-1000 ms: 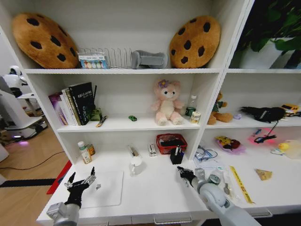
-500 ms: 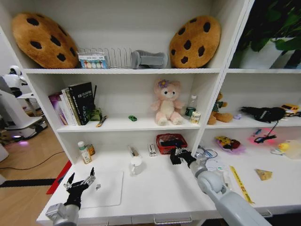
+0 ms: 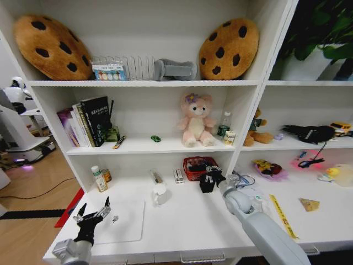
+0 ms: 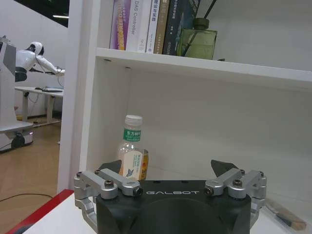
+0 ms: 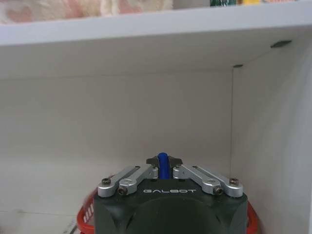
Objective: Organize the objects on the table.
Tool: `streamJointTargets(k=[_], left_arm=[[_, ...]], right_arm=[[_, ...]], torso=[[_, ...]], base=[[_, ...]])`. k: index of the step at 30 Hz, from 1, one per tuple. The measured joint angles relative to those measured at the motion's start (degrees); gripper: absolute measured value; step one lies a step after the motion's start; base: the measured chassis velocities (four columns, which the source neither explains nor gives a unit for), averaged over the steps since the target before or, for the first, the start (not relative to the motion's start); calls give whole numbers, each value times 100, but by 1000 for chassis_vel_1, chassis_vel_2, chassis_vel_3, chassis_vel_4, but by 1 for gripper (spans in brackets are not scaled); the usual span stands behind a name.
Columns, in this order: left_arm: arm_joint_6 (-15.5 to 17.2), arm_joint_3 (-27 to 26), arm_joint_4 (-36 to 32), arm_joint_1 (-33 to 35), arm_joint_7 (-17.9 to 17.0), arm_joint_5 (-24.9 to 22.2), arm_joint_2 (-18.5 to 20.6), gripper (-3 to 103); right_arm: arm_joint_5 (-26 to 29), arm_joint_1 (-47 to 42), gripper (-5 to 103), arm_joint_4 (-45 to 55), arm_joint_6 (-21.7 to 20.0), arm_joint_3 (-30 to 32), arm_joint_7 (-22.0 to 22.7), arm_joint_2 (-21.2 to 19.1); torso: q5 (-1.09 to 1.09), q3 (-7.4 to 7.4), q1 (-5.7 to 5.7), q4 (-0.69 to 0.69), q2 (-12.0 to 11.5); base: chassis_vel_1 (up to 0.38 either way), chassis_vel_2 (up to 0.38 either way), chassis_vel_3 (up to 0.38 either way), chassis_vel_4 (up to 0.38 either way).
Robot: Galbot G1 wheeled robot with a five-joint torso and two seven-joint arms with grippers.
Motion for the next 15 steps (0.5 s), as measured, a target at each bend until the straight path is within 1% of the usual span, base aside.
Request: streamJointTargets(k=[2, 4, 12, 15], left_arm=[[-3, 5, 7, -16, -14, -2, -4, 100], [-3, 10, 8, -30, -20, -3, -9, 100], [-3, -7, 36, -68, -29, -35, -5, 100], [-3, -13, 52, -87, -30, -49, 1, 100]], right_arm=[[-12, 157, 9, -236, 11, -39, 0, 123], [-17, 237, 9, -323, 12, -71, 0, 160], [-22, 772, 9, -741, 64, -337, -19, 216], [-5, 832, 9, -780, 65, -368, -34, 217]], torso=[[0, 0, 0, 1, 0], [0, 0, 0, 1, 0], [0, 0, 0, 2, 0], [0, 0, 0, 2, 0]], base=[[0, 0, 0, 0], [0, 0, 0, 0], [0, 0, 0, 0], [0, 0, 0, 0]])
